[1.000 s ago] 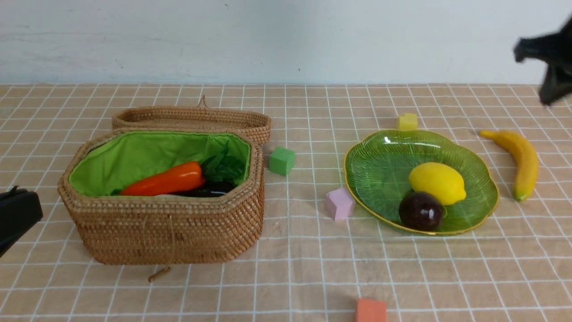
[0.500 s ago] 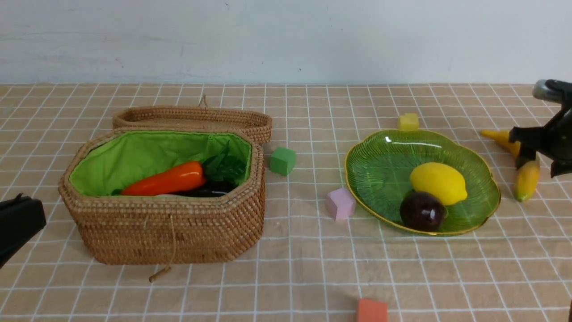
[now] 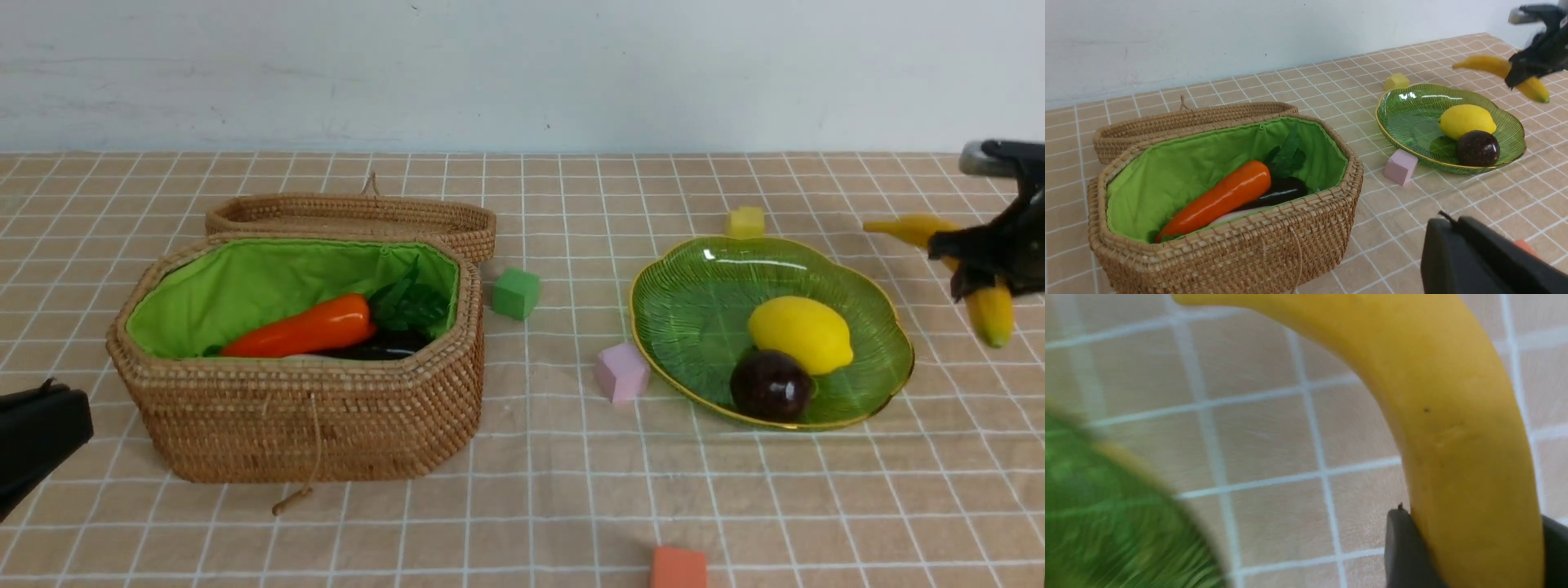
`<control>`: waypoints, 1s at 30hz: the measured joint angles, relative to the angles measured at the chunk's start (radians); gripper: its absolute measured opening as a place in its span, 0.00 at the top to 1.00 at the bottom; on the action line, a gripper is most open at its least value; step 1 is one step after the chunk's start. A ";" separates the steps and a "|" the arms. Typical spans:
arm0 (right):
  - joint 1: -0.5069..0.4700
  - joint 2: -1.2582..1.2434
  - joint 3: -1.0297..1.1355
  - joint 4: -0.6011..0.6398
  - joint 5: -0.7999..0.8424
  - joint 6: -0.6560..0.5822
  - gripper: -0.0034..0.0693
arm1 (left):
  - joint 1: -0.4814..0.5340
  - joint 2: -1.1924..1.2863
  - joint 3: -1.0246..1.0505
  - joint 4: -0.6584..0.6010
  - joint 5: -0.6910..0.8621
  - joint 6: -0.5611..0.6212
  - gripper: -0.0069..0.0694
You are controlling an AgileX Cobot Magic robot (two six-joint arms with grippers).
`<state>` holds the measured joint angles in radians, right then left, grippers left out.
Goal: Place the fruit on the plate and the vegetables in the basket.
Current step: Use the right arm to grab a banana and put it into the right plate
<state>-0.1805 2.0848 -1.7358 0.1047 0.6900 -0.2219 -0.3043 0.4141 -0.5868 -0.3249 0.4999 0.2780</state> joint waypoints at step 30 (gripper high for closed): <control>0.246 -0.064 0.000 0.220 0.005 -1.060 0.17 | 0.000 0.000 0.000 0.002 -0.018 0.064 0.89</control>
<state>0.0654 2.0212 -1.7357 0.3252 0.6954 -1.2821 -0.3043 0.4141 -0.5868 -0.3233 0.4820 0.3419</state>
